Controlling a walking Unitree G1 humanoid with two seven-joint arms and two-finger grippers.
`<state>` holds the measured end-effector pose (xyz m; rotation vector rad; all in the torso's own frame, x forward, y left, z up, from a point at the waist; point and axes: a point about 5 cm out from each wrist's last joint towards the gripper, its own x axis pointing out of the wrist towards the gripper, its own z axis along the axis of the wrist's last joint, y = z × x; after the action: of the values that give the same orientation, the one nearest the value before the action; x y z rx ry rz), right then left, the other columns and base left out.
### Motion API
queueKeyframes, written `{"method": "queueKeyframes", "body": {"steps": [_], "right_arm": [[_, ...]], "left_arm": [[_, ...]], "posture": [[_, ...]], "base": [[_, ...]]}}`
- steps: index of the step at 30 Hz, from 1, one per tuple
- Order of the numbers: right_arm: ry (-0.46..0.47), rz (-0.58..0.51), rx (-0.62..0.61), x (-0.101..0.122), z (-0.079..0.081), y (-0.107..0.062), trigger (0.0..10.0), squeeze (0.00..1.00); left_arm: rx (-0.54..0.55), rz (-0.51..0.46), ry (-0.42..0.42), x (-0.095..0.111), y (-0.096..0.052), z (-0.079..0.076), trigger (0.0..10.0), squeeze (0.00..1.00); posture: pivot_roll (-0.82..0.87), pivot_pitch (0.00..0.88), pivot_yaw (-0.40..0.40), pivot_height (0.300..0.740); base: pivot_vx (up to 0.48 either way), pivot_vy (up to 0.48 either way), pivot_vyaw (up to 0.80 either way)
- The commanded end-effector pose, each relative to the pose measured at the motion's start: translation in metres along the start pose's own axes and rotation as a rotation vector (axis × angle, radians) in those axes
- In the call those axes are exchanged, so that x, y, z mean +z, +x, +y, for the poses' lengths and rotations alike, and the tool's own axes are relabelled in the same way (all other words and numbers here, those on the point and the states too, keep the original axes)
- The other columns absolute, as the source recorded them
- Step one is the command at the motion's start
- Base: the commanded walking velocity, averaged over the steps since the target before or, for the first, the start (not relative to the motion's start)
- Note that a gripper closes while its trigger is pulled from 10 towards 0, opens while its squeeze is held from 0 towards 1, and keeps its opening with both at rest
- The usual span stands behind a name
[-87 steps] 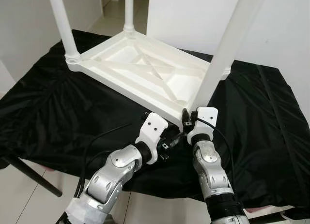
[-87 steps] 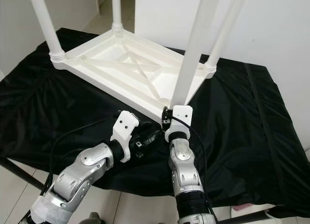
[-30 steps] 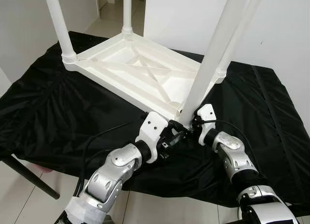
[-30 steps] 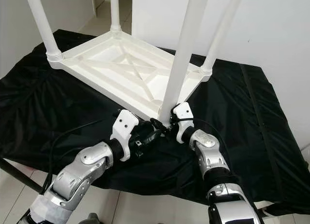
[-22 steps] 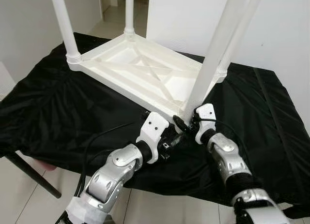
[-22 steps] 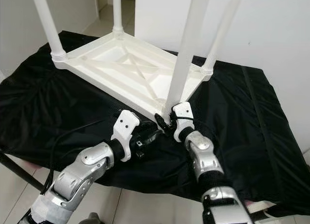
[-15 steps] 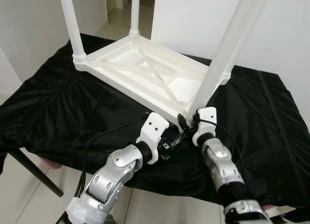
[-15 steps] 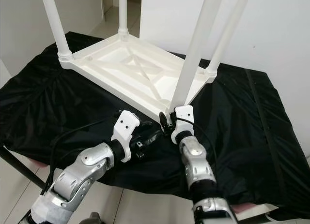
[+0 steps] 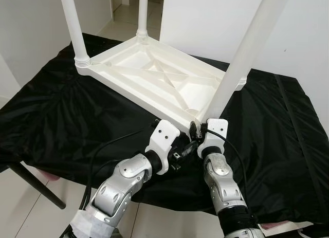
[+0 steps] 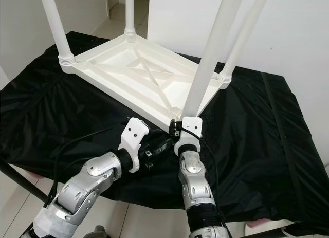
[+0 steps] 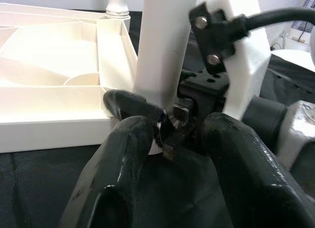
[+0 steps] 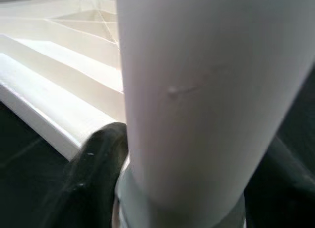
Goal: Building children table
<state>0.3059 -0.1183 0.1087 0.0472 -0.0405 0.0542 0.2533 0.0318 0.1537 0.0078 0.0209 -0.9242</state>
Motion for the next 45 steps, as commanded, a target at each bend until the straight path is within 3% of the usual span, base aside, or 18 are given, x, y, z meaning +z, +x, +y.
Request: {"method": "queueKeyframes", "body": {"steps": [1,8,9,17,20,27,28,29,30,31,40,45], "right_arm": [[0.011,0.008,0.009,-0.003,-0.001,-0.003,10.0,1.00],[0.004,-0.024,0.036,0.006,-0.010,0.001,10.0,1.00],[-0.009,-0.025,0.074,0.008,-0.012,0.002,10.0,0.00],[-0.059,-0.030,0.330,0.014,-0.028,0.008,10.0,0.00],[-0.114,-0.028,0.490,0.019,-0.033,0.011,10.0,0.00],[-0.167,-0.009,0.675,0.020,-0.026,0.017,10.0,0.00],[-0.171,-0.002,0.695,0.019,-0.026,0.018,7.9,0.00],[-0.171,-0.002,0.695,0.019,-0.026,0.018,7.9,0.00],[-0.177,0.003,0.716,0.019,-0.025,0.020,2.6,0.00],[-0.175,0.014,0.734,0.017,-0.024,0.020,0.0,0.00],[-0.174,0.053,0.768,0.009,-0.026,0.020,0.0,0.00],[-0.120,0.040,0.751,0.009,-0.025,0.018,0.0,0.00]], "left_arm": [[-0.044,-0.002,0.009,0.000,0.000,-0.005,10.0,0.00],[-0.035,-0.005,0.008,0.000,0.000,-0.005,10.0,0.00],[-0.033,-0.006,0.007,0.001,0.000,-0.005,10.0,0.00],[-0.028,-0.006,0.008,0.001,-0.001,-0.003,10.0,0.00],[-0.029,-0.003,0.009,0.001,-0.002,-0.002,10.0,0.00],[-0.024,-0.002,0.010,0.002,-0.002,0.000,10.0,0.00],[-0.024,-0.002,0.011,0.002,-0.003,0.000,10.0,0.00],[-0.024,-0.002,0.011,0.002,-0.003,0.000,10.0,0.00],[-0.022,-0.002,0.012,0.003,-0.003,0.000,10.0,0.00],[-0.020,-0.003,0.012,0.003,-0.003,0.001,10.0,0.00],[-0.002,-0.001,0.012,0.004,-0.006,0.002,10.0,0.00],[0.002,-0.001,0.009,0.004,-0.007,0.001,10.0,0.00]], "posture": [[0.16,0.010,-0.100,0.740],[0.16,0.012,-0.109,0.740],[0.16,0.012,-0.110,0.740],[0.16,0.018,-0.103,0.740],[0.16,0.024,-0.095,0.740],[0.16,0.037,-0.083,0.740],[0.16,0.040,-0.083,0.740],[0.16,0.040,-0.083,0.740],[0.17,0.041,-0.083,0.740],[0.17,0.045,-0.084,0.740],[0.19,0.056,-0.089,0.740],[0.19,0.057,-0.090,0.740]], "base": [[0.000,0.000,0.00],[0.000,0.000,0.00],[0.000,0.000,0.00],[0.000,0.000,0.00],[0.000,0.000,0.00],[0.000,0.000,0.00],[0.000,0.000,0.00],[0.000,0.000,0.00],[0.000,0.000,0.00],[0.000,0.000,0.00],[0.000,0.000,0.00],[0.000,0.000,0.00]]}}
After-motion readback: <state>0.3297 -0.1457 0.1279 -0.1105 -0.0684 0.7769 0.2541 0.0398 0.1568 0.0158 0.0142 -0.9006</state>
